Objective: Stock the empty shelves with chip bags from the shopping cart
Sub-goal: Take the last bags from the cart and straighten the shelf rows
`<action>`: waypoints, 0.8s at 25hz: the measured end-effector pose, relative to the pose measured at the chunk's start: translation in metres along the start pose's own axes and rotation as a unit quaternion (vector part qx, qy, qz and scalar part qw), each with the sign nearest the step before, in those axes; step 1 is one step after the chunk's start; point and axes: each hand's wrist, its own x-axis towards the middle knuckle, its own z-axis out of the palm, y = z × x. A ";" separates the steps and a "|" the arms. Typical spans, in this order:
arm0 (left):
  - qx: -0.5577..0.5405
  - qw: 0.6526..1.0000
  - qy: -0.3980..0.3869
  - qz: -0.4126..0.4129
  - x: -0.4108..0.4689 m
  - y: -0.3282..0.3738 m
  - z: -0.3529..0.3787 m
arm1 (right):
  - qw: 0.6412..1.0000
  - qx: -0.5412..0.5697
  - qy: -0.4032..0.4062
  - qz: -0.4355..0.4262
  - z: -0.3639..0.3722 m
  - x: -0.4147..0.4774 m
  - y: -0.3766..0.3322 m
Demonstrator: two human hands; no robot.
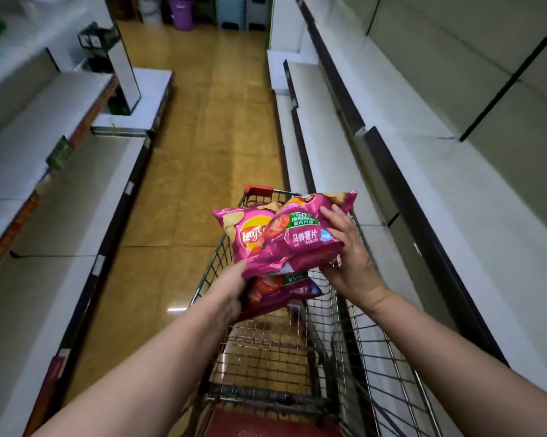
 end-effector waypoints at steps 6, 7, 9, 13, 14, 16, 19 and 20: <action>-0.024 0.994 0.004 0.102 -0.035 0.032 0.000 | 0.950 0.170 -0.018 0.261 -0.040 0.027 -0.039; -0.020 0.993 0.001 0.117 -0.040 0.035 0.001 | 0.909 0.278 -0.005 0.311 -0.046 0.032 -0.046; -0.014 0.989 -0.001 0.149 -0.049 0.038 0.003 | 0.788 0.474 0.043 0.389 -0.058 0.040 -0.056; 0.028 0.979 -0.002 0.203 -0.063 0.043 0.007 | 0.656 0.596 0.079 0.456 -0.068 0.049 -0.067; 0.038 0.977 0.003 0.209 -0.064 0.044 0.007 | 0.658 0.587 0.069 0.467 -0.070 0.052 -0.070; 0.056 0.973 0.009 0.224 -0.066 0.044 0.007 | 0.664 0.562 0.039 0.492 -0.074 0.056 -0.076; 0.065 0.971 0.002 0.228 -0.068 0.042 0.007 | 0.665 0.552 0.003 0.503 -0.080 0.059 -0.091; 0.066 0.970 0.003 0.232 -0.069 0.042 0.007 | 0.674 0.544 -0.008 0.499 -0.082 0.060 -0.098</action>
